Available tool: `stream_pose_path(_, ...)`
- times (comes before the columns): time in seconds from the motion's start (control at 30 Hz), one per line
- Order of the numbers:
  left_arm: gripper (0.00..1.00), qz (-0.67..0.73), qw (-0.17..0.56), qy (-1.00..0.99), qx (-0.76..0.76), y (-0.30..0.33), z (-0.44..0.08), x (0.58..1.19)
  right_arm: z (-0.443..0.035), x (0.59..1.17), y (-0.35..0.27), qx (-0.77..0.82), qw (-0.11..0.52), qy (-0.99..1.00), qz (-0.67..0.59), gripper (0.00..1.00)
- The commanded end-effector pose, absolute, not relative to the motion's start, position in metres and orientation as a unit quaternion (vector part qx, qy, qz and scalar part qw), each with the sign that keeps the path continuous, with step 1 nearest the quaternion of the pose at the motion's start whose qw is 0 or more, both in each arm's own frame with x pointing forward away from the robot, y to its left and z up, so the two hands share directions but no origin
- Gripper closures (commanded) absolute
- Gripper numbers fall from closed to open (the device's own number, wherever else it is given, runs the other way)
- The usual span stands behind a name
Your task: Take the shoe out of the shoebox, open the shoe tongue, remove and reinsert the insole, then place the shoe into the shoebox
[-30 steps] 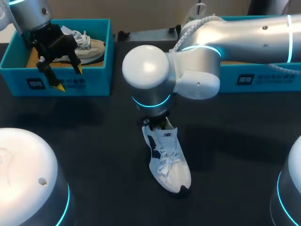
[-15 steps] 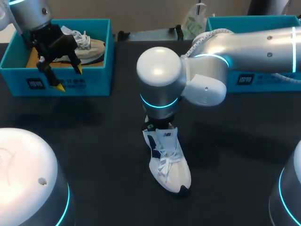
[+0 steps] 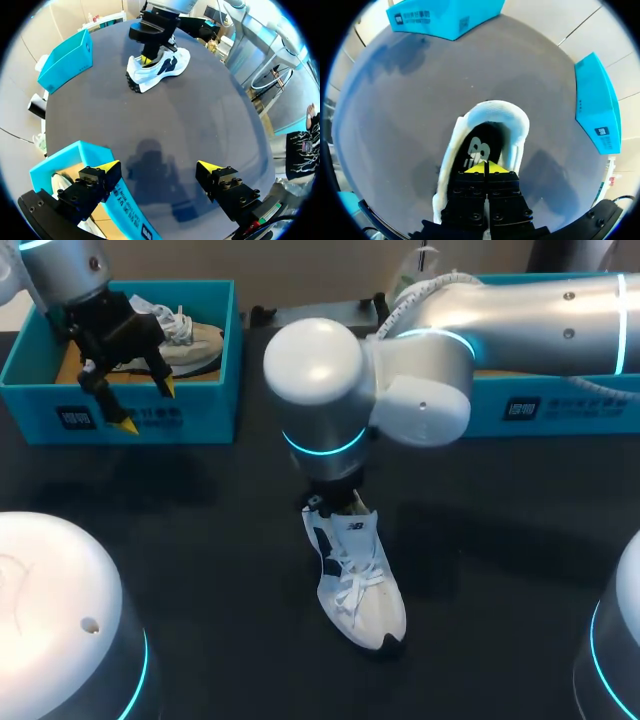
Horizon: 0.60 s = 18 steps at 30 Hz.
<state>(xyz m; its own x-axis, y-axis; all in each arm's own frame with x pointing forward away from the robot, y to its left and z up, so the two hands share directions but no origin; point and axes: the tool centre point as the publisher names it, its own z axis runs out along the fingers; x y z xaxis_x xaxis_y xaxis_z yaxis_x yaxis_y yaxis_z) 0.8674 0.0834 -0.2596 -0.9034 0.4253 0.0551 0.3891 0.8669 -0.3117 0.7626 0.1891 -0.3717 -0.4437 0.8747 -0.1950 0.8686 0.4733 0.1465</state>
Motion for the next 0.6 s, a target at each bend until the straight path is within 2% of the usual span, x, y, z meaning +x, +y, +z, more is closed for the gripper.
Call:
stream_pose_path(0.03, 0.00, 0.147, 0.061, -0.964, -0.212, 0.084, -0.259, 0.867, -0.376, 0.768, 0.183, 0.510, 0.118, 0.852, 0.009, 1.00)
stream_pose_path(0.43, 0.00, 0.147, 0.061, -0.964, -0.212, 0.084, -0.259, 0.867, -0.398, 0.773, 0.190, 0.498, 0.095, 0.862, -0.015, 1.00)
stream_pose_path(0.6, 0.00, 0.147, 0.061, -0.964, -0.212, 0.084, -0.259, 0.867, -0.389, 0.771, 0.196, 0.508, 0.089, 0.857, -0.028, 1.00)
